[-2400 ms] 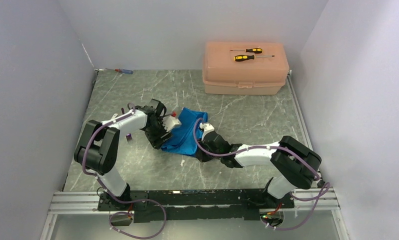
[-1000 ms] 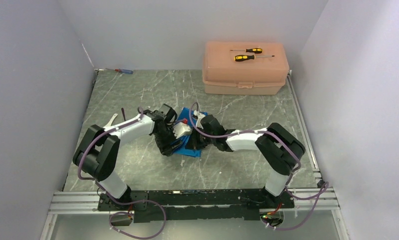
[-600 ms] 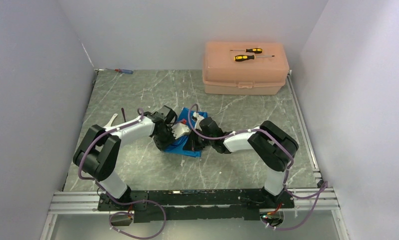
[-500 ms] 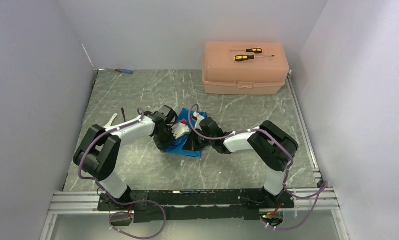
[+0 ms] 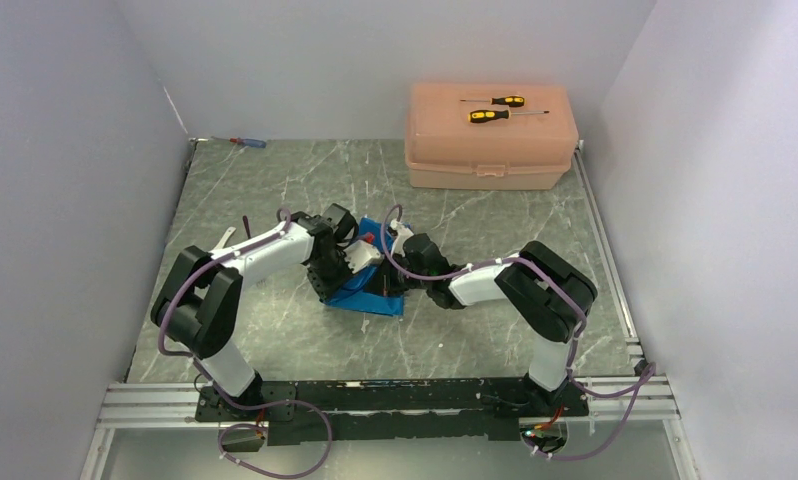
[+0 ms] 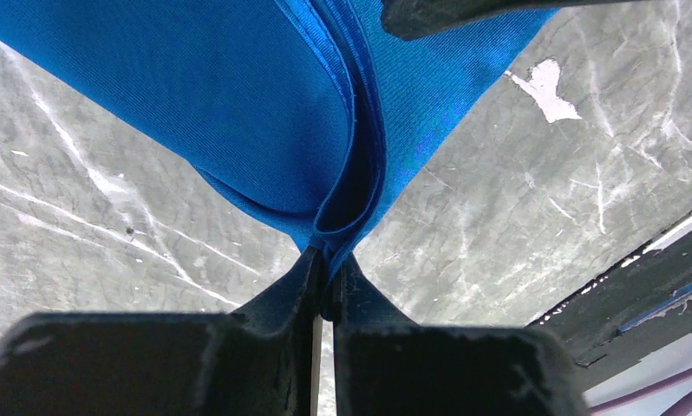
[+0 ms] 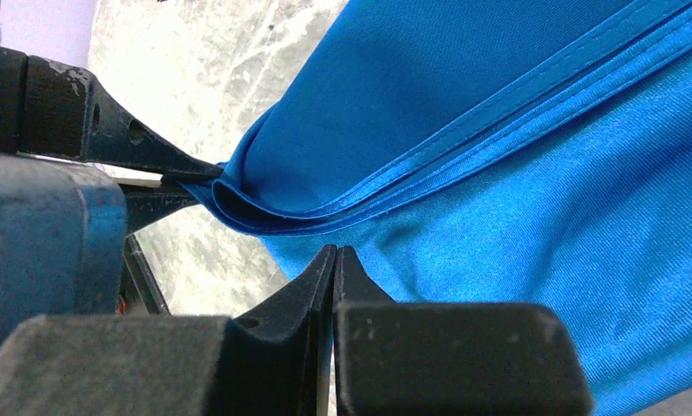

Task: Fold the napkin into a case and place the utensils inside
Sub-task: Smooth out the 2/3-rectangle-folded napkin at the center of the board.

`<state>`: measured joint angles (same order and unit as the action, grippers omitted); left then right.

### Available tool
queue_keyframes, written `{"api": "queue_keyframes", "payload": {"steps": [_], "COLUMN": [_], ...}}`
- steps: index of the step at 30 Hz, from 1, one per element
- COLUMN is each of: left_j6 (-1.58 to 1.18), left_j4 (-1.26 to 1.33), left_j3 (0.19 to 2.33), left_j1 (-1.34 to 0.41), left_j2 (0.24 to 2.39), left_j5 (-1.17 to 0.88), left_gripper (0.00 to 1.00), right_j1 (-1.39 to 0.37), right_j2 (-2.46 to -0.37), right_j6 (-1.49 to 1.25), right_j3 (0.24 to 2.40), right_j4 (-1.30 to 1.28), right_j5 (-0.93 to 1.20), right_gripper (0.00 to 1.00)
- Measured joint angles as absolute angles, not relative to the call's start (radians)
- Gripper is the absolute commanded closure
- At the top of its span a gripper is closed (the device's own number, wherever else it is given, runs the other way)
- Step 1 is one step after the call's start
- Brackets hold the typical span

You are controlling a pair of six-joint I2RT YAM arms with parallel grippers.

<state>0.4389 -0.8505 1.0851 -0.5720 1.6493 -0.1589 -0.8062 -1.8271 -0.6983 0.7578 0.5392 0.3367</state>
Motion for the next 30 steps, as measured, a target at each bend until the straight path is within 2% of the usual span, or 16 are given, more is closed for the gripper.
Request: {"api": "queue_keyframes", "payload": {"steps": [5,8,14,22,27,30], "left_j6": [0.431,0.417,0.396,0.378,0.379,0.379], "left_j4": [-0.854,-0.802,-0.753,-0.691,-0.683,-0.680], "left_j3": [1.087,1.094,1.090,1.083,1.079,1.072], "left_j1": [-0.575,-0.577,-0.593,-0.591,-0.591,-0.591], "left_j2": [1.653,1.652,1.652,1.652,1.651,1.650], "left_j5": [-0.159,-0.184,-0.217,-0.232,-0.236,-0.236], "left_gripper": [0.95,0.96,0.97,0.97,0.97,0.97], "right_j1": [-0.817,-0.861,-0.899,-0.904,-0.893,-0.890], "right_j2": [-1.813,-1.774,-1.675,-1.631,-1.691,-1.719], "right_j6": [-0.670,-0.618,-0.548,-0.565,-0.638,-0.663], "right_j3": [0.746,0.690,0.551,0.399,0.346,0.352], "right_j4": [0.534,0.503,0.586,0.812,1.044,1.094], "right_j5": [0.295,0.266,0.205,0.189,0.188,0.183], "right_gripper": [0.92,0.86,0.82,0.82,0.86,0.87]}}
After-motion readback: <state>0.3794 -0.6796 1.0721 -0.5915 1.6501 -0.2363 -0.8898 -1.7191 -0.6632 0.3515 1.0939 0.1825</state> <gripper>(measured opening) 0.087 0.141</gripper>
